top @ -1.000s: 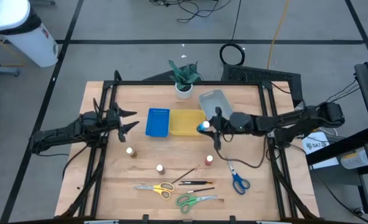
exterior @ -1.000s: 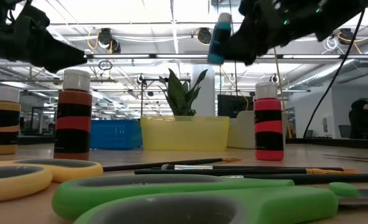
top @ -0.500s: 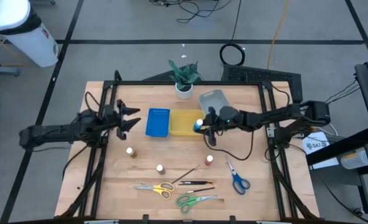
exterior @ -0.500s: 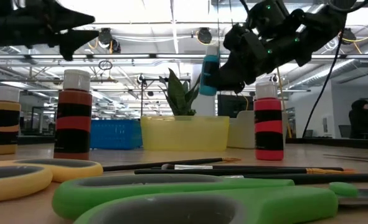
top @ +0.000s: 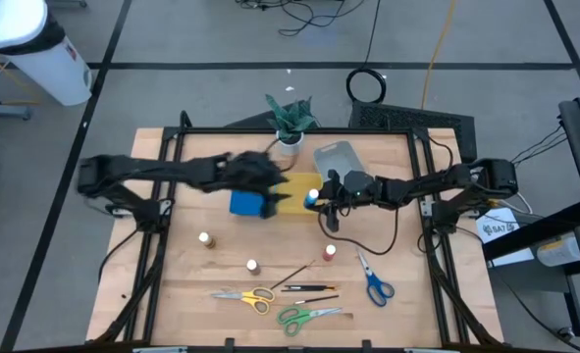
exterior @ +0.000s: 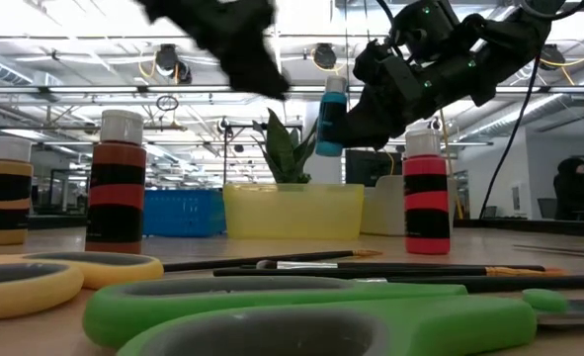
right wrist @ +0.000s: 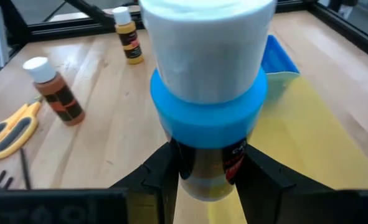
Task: Pick & Place Paint Supplies
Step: Put the blue paint bottle into the blue bin
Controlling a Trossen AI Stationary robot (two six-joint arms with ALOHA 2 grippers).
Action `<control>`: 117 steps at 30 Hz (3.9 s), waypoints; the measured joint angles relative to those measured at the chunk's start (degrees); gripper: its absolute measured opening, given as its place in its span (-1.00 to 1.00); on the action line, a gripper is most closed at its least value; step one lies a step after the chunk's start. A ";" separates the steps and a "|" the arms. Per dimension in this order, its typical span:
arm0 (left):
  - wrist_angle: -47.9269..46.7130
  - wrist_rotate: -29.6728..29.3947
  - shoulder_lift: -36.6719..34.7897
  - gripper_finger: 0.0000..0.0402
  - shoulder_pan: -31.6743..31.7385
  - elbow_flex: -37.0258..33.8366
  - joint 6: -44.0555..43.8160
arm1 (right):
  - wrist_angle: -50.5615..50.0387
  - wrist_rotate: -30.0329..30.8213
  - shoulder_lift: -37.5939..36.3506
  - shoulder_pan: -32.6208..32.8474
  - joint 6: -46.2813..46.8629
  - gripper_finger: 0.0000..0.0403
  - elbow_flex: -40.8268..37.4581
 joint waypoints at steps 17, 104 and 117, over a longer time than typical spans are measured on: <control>-6.04 6.60 12.75 0.14 -1.84 17.30 3.22 | -0.78 0.45 0.02 0.41 -1.32 -0.39 0.00; -2.50 1.53 16.09 -0.38 -4.42 17.12 1.82 | -0.28 4.22 -0.02 3.30 -2.53 -0.39 0.00; -6.32 -7.41 3.58 -0.38 -5.01 15.22 6.76 | -6.54 4.07 -6.66 3.34 0.21 -0.01 -0.24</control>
